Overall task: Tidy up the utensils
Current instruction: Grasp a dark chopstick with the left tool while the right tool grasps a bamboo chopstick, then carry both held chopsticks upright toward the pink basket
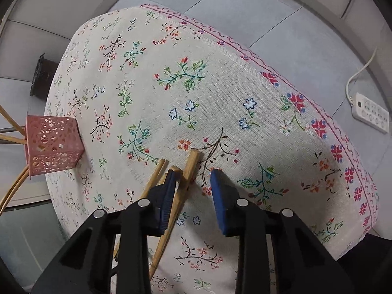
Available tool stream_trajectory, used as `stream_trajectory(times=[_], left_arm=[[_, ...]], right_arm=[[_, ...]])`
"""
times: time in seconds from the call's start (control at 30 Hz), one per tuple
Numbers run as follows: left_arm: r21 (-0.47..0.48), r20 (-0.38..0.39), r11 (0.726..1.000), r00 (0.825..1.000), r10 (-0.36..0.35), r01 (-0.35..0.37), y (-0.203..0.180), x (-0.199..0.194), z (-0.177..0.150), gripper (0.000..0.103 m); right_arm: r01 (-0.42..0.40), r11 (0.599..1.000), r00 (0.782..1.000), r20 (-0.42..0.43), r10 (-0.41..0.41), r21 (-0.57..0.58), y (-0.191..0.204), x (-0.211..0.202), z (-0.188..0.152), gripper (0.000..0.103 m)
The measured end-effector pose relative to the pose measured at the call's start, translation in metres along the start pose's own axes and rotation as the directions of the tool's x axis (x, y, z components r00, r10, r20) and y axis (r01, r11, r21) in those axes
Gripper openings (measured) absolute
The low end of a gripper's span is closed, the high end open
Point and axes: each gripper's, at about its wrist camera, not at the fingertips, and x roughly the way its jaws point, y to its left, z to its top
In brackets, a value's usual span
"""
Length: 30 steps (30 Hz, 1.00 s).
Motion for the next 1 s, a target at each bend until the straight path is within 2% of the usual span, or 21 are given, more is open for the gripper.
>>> stream_trajectory(times=[0.07,0.1,0.2,0.3,0.43,0.5,0.6,0.73,0.8,0.87,0.9,0.97,1.0], left_arm=[[-0.003,0.0,1.0,1.0,0.006,-0.006,0.001,0.0,0.0,0.004],[-0.005,0.001,1.0,1.0,0.01,-0.01,0.001,0.0,0.0,0.004],[-0.015,0.01,1.0,1.0,0.026,-0.025,0.001,-0.002,0.001,0.004],[-0.025,0.033,0.999,0.999,0.036,-0.035,0.001,-0.007,0.003,0.004],[-0.068,0.083,0.996,0.995,0.057,-0.051,0.005,-0.021,0.005,0.004],[-0.106,0.113,0.993,0.991,0.072,-0.061,0.01,-0.029,0.006,0.004],[-0.149,0.151,0.986,0.984,0.091,-0.068,0.013,-0.042,0.005,0.004],[-0.193,0.188,0.98,0.978,0.092,-0.055,0.016,-0.054,0.008,0.004],[-0.202,0.173,0.978,0.98,0.094,-0.058,0.017,-0.05,0.008,0.004],[-0.207,0.139,0.978,0.988,0.073,-0.043,0.016,-0.039,0.008,0.005],[-0.209,0.097,0.978,0.994,0.047,-0.026,0.015,-0.027,0.01,0.005],[-0.237,0.022,0.971,0.999,0.035,-0.029,0.014,-0.005,0.014,0.017],[-0.279,-0.032,0.959,0.999,0.037,-0.045,0.016,0.014,0.018,0.031]], right_arm=[[0.025,1.0,1.0,0.013,-0.025,-0.004,0.004,0.001,0.001,0.026],[0.04,0.999,0.999,0.021,-0.039,-0.015,0.006,0.002,0.001,0.014],[0.02,0.999,0.999,0.044,-0.019,-0.026,0.005,0.002,0.001,0.009],[-0.021,0.999,0.998,0.061,0.023,-0.032,0.0,-0.001,0.0,0.008],[-0.055,0.994,0.986,0.15,0.07,-0.098,0.003,-0.034,-0.01,0.008],[-0.071,0.986,0.975,0.2,0.1,-0.151,0.008,-0.057,-0.019,0.008],[-0.082,0.968,0.946,0.287,0.15,-0.236,0.017,-0.094,-0.035,0.008],[-0.107,0.945,0.895,0.383,0.227,-0.31,0.024,-0.141,-0.049,0.008],[-0.106,0.938,0.877,0.414,0.244,-0.329,0.022,-0.158,-0.052,0.008],[-0.108,0.936,0.871,0.423,0.251,-0.334,0.019,-0.168,-0.051,0.008],[-0.112,0.937,0.871,0.421,0.253,-0.331,0.018,-0.171,-0.05,0.007],[-0.126,0.939,0.873,0.413,0.258,-0.319,0.016,-0.174,-0.046,0.008],[-0.132,0.941,0.872,0.414,0.26,-0.312,0.015,-0.176,-0.043,0.008]])
